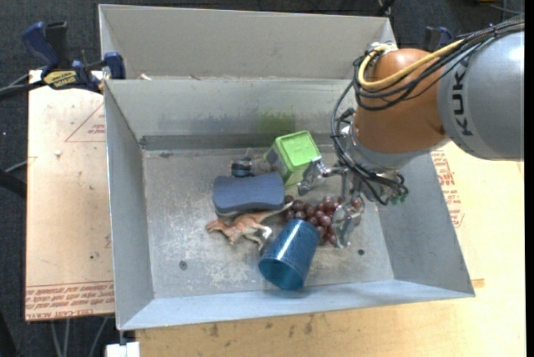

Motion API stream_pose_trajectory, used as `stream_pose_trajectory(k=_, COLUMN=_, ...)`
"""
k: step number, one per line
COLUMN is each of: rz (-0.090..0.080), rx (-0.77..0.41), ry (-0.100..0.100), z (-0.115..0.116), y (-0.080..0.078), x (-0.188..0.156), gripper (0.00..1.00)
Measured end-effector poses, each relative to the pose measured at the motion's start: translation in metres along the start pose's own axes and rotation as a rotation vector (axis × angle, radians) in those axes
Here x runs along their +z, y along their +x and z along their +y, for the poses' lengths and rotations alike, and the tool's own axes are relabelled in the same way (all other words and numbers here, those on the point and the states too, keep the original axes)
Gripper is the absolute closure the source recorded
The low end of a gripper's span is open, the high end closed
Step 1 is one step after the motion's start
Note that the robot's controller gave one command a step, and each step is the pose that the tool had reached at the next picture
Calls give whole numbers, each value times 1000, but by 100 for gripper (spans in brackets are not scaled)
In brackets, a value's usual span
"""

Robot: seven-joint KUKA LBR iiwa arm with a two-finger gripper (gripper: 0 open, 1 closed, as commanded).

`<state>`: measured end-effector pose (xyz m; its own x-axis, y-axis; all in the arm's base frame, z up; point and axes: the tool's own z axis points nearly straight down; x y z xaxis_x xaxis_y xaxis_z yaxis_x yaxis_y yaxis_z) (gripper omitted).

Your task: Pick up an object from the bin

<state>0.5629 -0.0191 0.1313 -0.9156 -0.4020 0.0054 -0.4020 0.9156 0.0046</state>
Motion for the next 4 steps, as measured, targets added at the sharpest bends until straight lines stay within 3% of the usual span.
stream_pose_trajectory(k=1, rz=-7, rx=0, ry=4, z=-1, y=-2, x=-3, gripper=0)
stream_pose_trajectory(k=2, rz=-18, rx=-425, ry=9, z=-2, y=-18, x=47, gripper=100)
stream_pose_trajectory(k=3, rz=-18, rx=-425, ry=8, z=-2, y=-18, x=47, gripper=100)
stream_pose_trajectory(k=4, rz=-7, rx=-702, ry=5, z=-19, y=-33, x=-49, gripper=100)
